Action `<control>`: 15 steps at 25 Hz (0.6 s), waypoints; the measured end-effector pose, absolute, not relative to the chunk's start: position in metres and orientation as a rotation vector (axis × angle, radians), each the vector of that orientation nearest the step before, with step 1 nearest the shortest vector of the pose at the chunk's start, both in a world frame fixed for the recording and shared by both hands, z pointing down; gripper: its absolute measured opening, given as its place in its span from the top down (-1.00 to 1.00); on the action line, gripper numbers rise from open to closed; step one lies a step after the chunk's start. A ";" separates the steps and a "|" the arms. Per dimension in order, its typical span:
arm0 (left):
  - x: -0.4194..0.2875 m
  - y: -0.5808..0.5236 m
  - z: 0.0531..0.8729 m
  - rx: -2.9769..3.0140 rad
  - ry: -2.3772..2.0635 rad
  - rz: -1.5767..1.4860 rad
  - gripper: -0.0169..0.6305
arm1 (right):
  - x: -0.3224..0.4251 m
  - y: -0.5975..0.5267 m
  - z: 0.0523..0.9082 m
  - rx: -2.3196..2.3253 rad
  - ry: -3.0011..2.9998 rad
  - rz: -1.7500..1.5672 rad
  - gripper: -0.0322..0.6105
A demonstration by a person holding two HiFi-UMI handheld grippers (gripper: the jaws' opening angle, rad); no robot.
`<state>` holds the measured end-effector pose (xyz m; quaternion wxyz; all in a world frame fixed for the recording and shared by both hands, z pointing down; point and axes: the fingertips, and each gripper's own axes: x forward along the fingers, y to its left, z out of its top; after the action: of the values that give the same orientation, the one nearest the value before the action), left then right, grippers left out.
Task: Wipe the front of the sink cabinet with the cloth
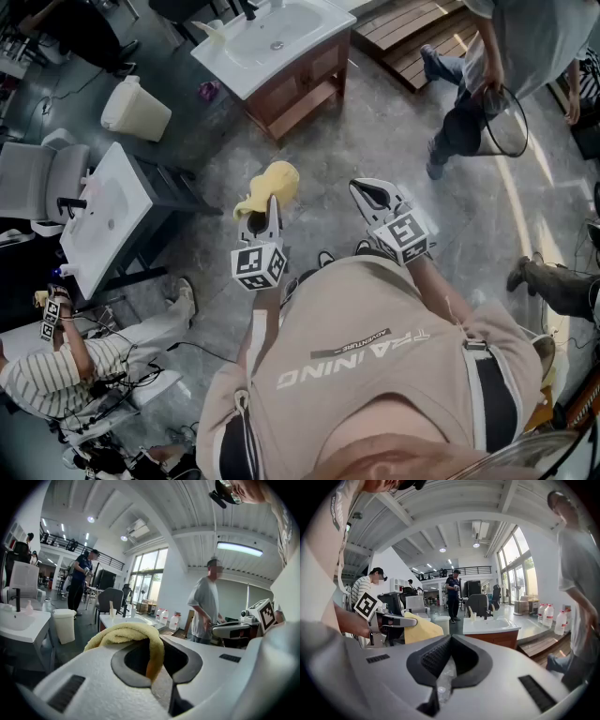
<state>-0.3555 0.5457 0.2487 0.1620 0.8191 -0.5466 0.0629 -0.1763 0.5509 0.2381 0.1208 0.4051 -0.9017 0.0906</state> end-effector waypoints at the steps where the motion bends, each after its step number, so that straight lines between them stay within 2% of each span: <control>1: -0.356 0.546 0.248 2.341 -1.559 0.177 0.82 | -0.177 0.551 0.238 1.180 -2.632 0.264 0.86; 15: -0.379 0.542 0.260 2.368 -1.490 0.199 0.82 | -0.184 0.548 0.240 1.324 -2.580 0.294 0.87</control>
<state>-0.3792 0.5418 0.2600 0.1677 0.8324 -0.5236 0.0700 -0.1837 0.5475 0.2404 0.1134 0.4513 -0.8795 0.1001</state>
